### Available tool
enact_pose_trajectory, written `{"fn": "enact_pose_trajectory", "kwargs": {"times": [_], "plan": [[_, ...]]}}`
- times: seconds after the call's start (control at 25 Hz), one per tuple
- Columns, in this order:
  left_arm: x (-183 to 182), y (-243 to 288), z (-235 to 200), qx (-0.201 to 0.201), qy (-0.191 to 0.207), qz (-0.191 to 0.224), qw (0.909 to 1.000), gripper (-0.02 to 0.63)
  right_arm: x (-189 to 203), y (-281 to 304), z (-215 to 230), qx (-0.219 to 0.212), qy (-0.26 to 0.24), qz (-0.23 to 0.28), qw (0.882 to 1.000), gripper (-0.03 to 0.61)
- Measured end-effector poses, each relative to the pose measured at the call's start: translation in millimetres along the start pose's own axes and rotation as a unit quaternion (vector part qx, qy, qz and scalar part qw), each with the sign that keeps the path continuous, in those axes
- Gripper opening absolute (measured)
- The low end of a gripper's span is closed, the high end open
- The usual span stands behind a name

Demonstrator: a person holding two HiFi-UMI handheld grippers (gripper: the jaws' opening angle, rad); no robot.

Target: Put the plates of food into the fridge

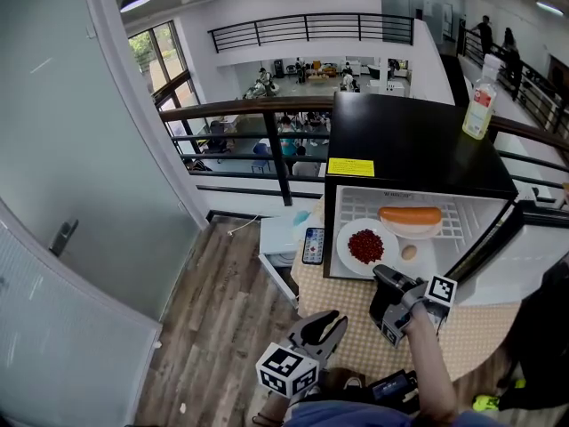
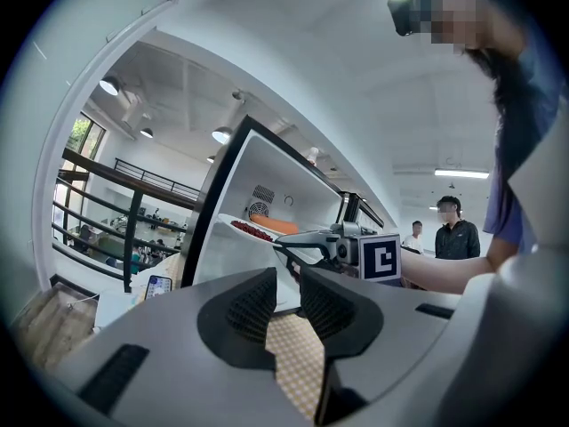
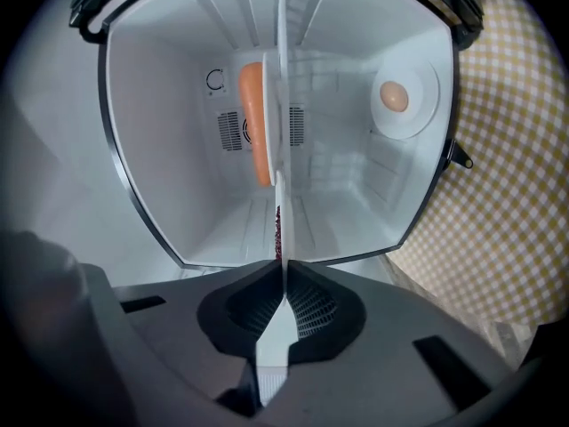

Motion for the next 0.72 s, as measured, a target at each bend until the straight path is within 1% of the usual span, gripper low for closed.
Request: {"fn": "enact_pose_trajectory", "kwargs": {"times": [0.08,0.24,0.32,0.72], "plan": [[-2,2,0,0.001,0.002,-0.001,1.0,0.091,-4,4,-1,-0.004,0.004,0.004,1.0,0.025],[-5,6,-3,-0.001,0.004,0.0,1.0,0.091,-22,11,-1,0.008,-0.018,0.018,1.0,0.025],[-5,7,-6,-0.004,0.004,0.001,1.0,0.091,-31,16,-3,0.012,-0.021,0.024,0.999,0.026],[-8,4,-13,-0.014,0.004,0.005,0.9999,0.091,-61,37,-8,0.027,-0.004,0.07,0.997,0.026]]}}
Point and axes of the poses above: the fingertips, and each gripper's own axes: y forward along the fingers, z to its right, x out of its underside, the point moved 1 cm from there along -y, backward along the fingers, and after that the axes turned 3 degrees about -y, right-handed, at the moved point
